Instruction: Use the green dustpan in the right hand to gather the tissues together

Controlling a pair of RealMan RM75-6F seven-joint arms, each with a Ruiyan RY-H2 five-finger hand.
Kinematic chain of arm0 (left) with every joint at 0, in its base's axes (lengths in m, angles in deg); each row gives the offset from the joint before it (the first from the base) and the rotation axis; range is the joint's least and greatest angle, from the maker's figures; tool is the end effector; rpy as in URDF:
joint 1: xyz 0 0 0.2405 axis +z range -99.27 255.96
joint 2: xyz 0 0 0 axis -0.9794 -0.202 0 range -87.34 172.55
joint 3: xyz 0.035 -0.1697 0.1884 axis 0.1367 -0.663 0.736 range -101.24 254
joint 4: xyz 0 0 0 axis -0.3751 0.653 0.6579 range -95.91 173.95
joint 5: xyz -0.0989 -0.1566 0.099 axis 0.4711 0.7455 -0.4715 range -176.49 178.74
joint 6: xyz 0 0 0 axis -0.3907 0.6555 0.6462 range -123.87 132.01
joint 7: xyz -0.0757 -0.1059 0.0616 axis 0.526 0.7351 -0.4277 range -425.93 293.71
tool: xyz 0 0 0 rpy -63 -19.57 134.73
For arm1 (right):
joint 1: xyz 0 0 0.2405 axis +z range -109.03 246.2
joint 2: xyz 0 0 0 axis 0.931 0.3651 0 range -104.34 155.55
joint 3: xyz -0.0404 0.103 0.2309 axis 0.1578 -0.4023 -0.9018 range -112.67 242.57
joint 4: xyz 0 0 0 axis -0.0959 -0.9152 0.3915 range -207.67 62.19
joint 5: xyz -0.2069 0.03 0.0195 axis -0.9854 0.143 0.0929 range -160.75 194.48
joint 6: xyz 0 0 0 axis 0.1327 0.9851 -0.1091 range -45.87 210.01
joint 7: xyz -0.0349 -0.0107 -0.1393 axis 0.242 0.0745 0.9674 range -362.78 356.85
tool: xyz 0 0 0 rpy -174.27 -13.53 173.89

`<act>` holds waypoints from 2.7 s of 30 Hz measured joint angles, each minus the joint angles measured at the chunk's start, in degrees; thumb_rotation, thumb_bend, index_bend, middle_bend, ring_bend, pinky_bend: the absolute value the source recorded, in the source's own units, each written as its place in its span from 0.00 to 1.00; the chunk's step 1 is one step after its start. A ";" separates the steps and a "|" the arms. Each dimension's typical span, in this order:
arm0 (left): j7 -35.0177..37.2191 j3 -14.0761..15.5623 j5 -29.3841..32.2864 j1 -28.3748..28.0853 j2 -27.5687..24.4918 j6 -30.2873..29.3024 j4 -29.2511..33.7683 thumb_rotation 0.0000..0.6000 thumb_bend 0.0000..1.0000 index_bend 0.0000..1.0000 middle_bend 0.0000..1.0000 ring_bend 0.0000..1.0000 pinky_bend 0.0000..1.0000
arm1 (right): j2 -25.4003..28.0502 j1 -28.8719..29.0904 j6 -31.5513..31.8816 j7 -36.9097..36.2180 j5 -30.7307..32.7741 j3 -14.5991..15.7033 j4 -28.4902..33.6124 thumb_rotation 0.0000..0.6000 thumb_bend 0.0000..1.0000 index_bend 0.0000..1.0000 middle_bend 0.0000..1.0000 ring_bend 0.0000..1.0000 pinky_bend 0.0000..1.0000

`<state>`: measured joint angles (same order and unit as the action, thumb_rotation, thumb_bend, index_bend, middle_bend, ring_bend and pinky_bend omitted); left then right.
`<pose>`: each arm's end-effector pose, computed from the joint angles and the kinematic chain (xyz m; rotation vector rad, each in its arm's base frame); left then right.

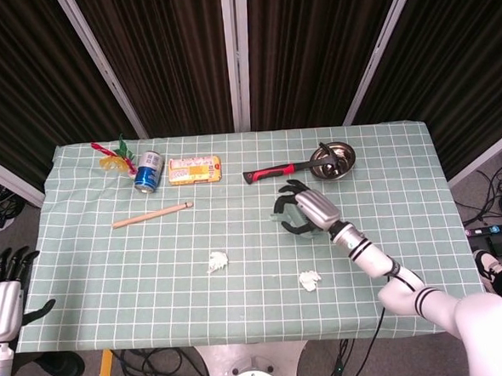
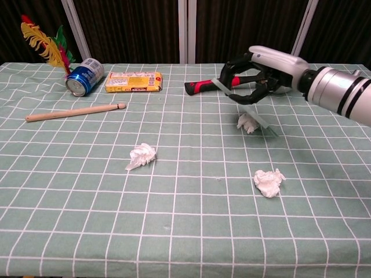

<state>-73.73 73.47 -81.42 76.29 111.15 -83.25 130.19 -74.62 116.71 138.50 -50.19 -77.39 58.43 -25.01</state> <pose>-0.3224 0.1652 0.1442 -1.3123 -0.8759 -0.8001 -0.1603 -0.3945 -0.0403 1.9050 -1.3295 1.3865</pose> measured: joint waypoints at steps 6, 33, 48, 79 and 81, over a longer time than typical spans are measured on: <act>-0.40 -0.03 -0.06 0.05 -0.42 -0.13 0.57 1.00 0.00 0.16 0.10 0.04 0.06 | -5.34 3.54 1.92 -6.34 -1.65 1.16 -1.90 1.00 0.33 0.56 0.54 0.17 0.07; 2.12 0.14 -1.18 0.15 0.14 -0.41 -1.02 1.00 0.00 0.16 0.10 0.04 0.06 | -8.44 5.24 8.26 2.07 1.04 -0.22 4.61 1.00 0.33 0.56 0.55 0.17 0.07; 1.90 -0.15 -2.56 -1.01 0.32 -0.04 -1.18 1.00 0.00 0.16 0.10 0.04 0.06 | 17.27 -16.01 17.50 30.88 10.50 5.41 43.22 1.00 0.42 0.56 0.55 0.18 0.04; 3.39 0.15 -2.71 -0.68 0.70 -0.65 -2.24 1.00 0.00 0.16 0.10 0.04 0.06 | -11.69 -20.40 18.75 43.24 10.04 -0.32 27.07 1.00 0.45 0.56 0.56 0.18 0.00; 3.46 0.26 -2.62 -0.57 0.69 -0.63 -2.27 1.00 0.00 0.16 0.10 0.04 0.06 | -13.69 -19.21 17.63 43.49 10.50 -1.63 24.84 1.00 0.45 0.56 0.56 0.18 0.00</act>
<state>-70.27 73.73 -84.04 75.73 111.84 -83.88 127.92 -88.31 97.50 156.14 -6.71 -66.89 56.80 -0.17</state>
